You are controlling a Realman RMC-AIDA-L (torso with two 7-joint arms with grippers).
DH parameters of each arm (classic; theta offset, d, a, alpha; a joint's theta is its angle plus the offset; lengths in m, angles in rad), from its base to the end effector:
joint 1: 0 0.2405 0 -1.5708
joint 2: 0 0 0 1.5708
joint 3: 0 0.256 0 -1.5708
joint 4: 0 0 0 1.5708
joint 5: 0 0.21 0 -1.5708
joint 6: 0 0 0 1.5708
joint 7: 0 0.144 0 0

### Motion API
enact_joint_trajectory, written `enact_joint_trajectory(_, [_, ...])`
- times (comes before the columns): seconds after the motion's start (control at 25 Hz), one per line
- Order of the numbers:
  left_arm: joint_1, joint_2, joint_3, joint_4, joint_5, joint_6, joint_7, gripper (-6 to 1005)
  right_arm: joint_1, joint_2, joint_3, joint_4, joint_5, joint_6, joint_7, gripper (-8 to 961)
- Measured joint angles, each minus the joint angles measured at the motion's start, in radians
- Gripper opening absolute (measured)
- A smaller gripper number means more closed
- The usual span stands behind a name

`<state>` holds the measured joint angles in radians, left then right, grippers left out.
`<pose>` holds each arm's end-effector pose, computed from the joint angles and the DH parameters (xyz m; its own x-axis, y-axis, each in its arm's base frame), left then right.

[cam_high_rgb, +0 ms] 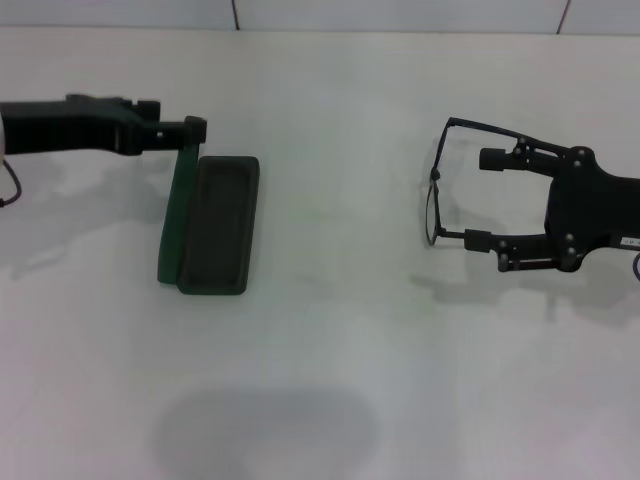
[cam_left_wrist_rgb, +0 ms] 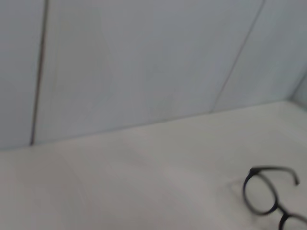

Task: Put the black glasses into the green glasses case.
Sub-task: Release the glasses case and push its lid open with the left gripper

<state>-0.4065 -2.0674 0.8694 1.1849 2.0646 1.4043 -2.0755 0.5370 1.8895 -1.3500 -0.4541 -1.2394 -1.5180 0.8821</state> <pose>-0.2507 0.3549 0.0714 0.6778 0.5708 0.4635 0.7268 -0.6155 -0.3048 0.2402 0.3338 0.0080 0.8189 0.1035 -0.5645 -0.0656 -0.9603 -0.2712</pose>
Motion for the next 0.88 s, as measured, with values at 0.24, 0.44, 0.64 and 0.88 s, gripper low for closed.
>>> enact_joint_trajectory(0.24, [-0.004,-0.021,0.008,-0.008,0.117,-0.029,-0.025,842,0.004,0.004,0.0,0.0,0.0,0.009,-0.012,884])
enact_joint_trajectory(0.44, [-0.023,-0.021,0.01,-0.035,0.161,-0.033,-0.044,843,0.008,0.007,0.0,0.0,0.0,0.014,-0.012,884])
enact_joint_trajectory(0.64, [-0.039,-0.022,0.019,-0.047,0.213,-0.035,-0.077,827,0.006,0.011,-0.004,-0.012,0.0,0.015,-0.012,884])
enact_joint_trajectory(0.88, [-0.048,-0.02,0.088,-0.05,0.236,-0.067,-0.113,808,0.0,0.015,-0.003,-0.024,-0.01,0.014,-0.012,884])
